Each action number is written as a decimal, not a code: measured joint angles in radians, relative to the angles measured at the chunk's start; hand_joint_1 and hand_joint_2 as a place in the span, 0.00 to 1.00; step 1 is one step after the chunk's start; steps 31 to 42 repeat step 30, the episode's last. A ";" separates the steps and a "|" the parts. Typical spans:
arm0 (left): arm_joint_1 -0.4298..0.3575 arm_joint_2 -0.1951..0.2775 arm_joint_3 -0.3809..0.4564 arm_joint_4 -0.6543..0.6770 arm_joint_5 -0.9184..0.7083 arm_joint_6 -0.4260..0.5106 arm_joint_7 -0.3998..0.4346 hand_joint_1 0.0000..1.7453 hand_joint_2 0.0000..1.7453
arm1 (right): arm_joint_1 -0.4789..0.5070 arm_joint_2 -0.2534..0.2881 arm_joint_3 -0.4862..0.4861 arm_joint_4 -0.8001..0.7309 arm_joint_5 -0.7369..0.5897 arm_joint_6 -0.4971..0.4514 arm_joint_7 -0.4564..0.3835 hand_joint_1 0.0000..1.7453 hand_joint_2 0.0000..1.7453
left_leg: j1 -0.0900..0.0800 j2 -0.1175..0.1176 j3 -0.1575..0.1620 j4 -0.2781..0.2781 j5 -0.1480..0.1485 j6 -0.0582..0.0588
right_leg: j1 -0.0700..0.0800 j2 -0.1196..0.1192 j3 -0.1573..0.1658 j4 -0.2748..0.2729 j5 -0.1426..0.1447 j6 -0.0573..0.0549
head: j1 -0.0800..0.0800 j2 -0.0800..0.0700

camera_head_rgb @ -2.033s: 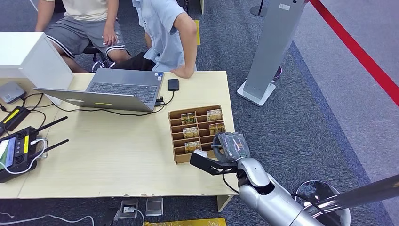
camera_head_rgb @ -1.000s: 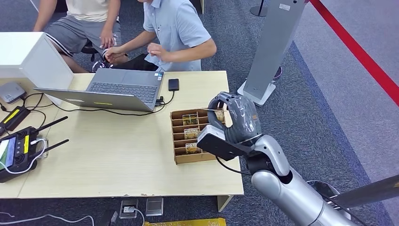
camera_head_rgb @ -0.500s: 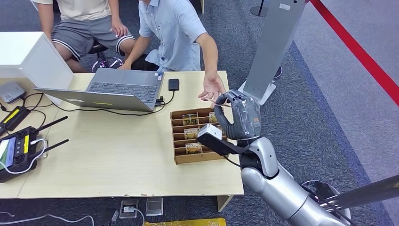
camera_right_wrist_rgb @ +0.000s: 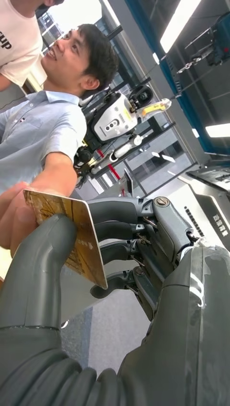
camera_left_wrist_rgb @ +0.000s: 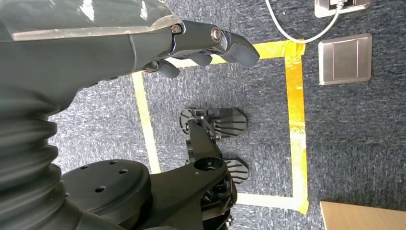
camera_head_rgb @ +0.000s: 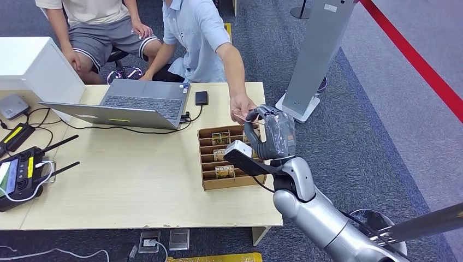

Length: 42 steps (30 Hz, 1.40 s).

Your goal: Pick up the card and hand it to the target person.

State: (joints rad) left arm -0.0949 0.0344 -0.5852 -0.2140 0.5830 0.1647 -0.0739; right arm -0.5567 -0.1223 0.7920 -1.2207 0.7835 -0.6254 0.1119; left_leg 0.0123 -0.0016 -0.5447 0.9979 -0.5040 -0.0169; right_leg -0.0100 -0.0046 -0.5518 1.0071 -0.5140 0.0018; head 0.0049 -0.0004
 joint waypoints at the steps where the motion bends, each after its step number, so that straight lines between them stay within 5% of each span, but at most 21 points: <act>1: 0.001 0.000 0.000 0.000 0.000 -0.002 -0.002 0.00 1.00 | -0.001 0.002 0.001 0.004 -0.001 0.000 -0.001 0.19 1.00 | 0.000 0.000 0.000 0.000 0.000 0.000 | 0.000 0.000 0.000 0.000 0.000 0.000 | 0.000 0.000; 2: 0.002 0.000 0.000 0.000 0.000 -0.004 -0.004 0.00 0.75 | -0.002 0.003 0.002 0.008 -0.004 -0.001 -0.002 0.00 1.00 | 0.000 0.000 0.000 0.000 0.000 0.000 | 0.000 0.000 0.000 0.000 0.000 0.000 | 0.000 0.000; 5: 0.003 0.000 -0.005 0.000 0.002 -0.004 -0.010 0.00 0.00 | -0.004 0.008 0.006 0.021 -0.014 -0.006 -0.008 0.00 1.00 | 0.000 0.000 0.000 0.000 0.000 0.000 | 0.000 0.000 0.000 0.000 0.000 0.000 | 0.000 0.000; 18: 0.023 0.003 -0.009 0.000 0.052 0.030 -0.013 0.00 0.00 | 0.033 0.004 0.010 -0.003 -0.241 -0.039 -0.081 0.00 1.00 | 0.000 0.000 0.001 0.000 0.000 0.000 | 0.000 0.000 0.000 0.000 0.000 0.000 | 0.000 0.000; 29: 0.032 0.015 -0.013 0.001 0.086 0.039 -0.006 0.00 0.00 | 0.257 -0.077 -0.089 -0.243 -0.983 0.136 -0.314 0.00 1.00 | 0.000 0.000 0.001 0.000 0.000 0.000 | 0.000 0.000 -0.001 -0.001 0.000 0.000 | 0.000 0.000; 42: 0.032 0.016 -0.014 0.001 0.087 0.039 -0.005 0.00 0.00 | 0.270 -0.082 -0.095 -0.256 -1.005 0.147 -0.321 0.00 1.00 | 0.000 0.000 0.001 0.000 0.000 0.000 | 0.000 0.000 -0.001 -0.001 0.000 0.000 | 0.000 0.000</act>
